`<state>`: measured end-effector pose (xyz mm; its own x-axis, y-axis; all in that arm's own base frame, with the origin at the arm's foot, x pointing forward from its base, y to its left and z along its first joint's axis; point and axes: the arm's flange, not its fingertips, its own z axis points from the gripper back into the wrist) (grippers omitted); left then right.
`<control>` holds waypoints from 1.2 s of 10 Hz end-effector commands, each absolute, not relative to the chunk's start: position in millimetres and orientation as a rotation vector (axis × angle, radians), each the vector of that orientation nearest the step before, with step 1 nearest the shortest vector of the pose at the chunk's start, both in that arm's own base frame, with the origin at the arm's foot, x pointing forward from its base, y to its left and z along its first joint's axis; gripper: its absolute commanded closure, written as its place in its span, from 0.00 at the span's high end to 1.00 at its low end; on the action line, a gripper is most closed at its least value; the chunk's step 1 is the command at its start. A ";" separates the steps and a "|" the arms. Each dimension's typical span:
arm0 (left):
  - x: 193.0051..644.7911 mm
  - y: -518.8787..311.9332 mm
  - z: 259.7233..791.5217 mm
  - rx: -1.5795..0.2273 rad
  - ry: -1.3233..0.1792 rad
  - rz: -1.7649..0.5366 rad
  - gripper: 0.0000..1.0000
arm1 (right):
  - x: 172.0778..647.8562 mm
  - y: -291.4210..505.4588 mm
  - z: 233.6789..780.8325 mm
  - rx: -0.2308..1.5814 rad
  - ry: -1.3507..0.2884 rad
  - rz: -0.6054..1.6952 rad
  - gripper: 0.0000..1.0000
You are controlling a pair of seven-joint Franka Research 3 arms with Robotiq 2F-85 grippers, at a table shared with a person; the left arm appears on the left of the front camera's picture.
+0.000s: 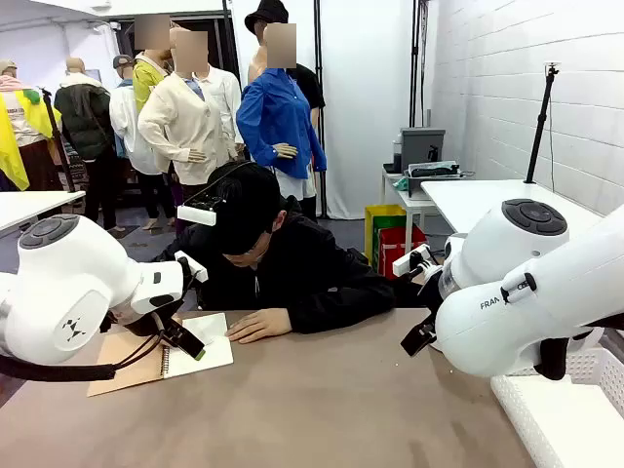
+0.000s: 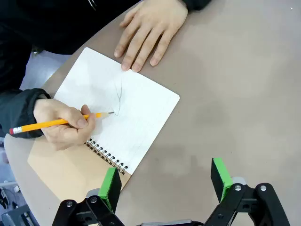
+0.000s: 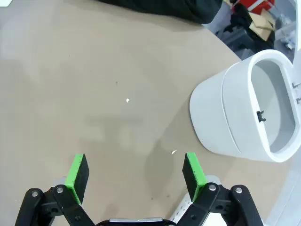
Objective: Sort the paper based on its condition.
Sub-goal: If a person hands you a paper, place it in the Organizing basket , and if it's crumpled, put it in the Trash can.
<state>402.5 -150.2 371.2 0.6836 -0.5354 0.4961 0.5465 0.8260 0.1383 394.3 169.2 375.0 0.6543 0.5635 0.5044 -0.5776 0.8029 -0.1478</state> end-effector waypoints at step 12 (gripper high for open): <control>402.5 -150.2 371.3 -0.022 -0.549 -0.606 1.00 | 394.4 169.2 374.9 0.027 -0.563 0.647 1.00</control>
